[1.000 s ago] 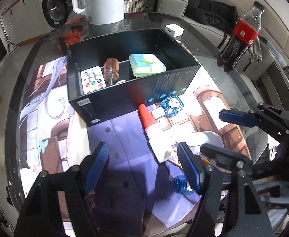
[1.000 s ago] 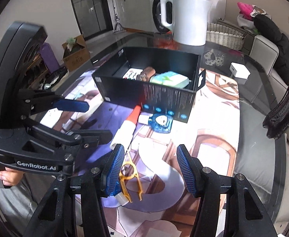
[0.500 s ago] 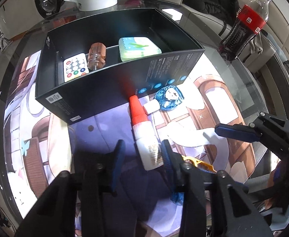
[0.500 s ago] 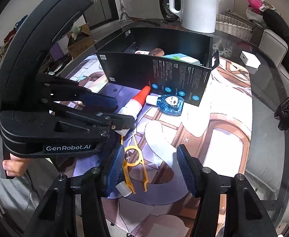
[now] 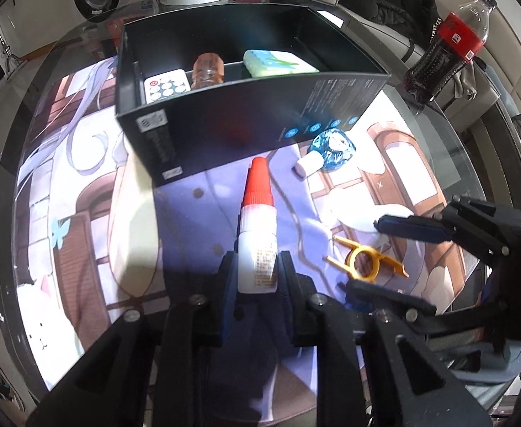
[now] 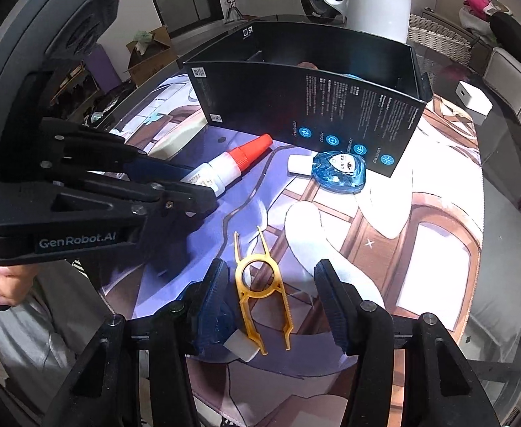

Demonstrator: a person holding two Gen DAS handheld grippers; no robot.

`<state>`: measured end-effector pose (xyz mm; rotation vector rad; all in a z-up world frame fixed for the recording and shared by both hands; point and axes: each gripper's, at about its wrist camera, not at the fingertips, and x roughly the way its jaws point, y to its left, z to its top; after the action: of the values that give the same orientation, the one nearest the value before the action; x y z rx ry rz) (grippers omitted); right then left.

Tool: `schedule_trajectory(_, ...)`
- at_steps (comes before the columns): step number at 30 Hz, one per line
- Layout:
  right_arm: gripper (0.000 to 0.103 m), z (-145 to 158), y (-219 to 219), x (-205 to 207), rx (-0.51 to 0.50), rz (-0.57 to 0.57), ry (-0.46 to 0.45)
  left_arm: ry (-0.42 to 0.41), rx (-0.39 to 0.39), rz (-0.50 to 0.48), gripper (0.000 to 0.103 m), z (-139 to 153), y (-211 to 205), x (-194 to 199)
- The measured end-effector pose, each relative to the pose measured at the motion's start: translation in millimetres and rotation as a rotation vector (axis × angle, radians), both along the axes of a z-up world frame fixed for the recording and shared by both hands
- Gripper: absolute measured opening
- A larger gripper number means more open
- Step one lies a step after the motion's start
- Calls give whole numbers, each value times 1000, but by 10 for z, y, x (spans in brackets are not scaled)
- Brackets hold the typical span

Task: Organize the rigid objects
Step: 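Grasp the white glue bottle with the left gripper while the right gripper grasps the yellow tool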

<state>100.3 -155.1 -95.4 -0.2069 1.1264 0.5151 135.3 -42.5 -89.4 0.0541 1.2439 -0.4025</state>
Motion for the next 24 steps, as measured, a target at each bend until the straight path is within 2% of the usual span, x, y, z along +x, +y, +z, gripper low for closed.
schedule_trajectory(4, 49, -9, 56, -12, -26, 14, -19, -2, 4, -9, 20, -24, 88, -101)
schedule_trajectory(5, 42, -7, 71, -16, -36, 19, -27, -3, 6, -12, 20, -21, 82, -107)
schedule_trajectory(6, 31, 0, 79, -15, -44, 21, -32, -4, 9, -15, 20, -24, 85, -111)
schedule_trajectory(7, 26, 2, 79, -8, -48, 18, -35, -5, 10, -15, 20, -23, 88, -112)
schedule_trajectory(15, 26, 8, 2, 85, -32, -22, -32, -12, 23, -21, 23, -16, 82, -131)
schedule_trajectory(24, 27, 3, 15, 43, -61, -10, -24, -26, 37, -10, 24, -45, -74, -7)
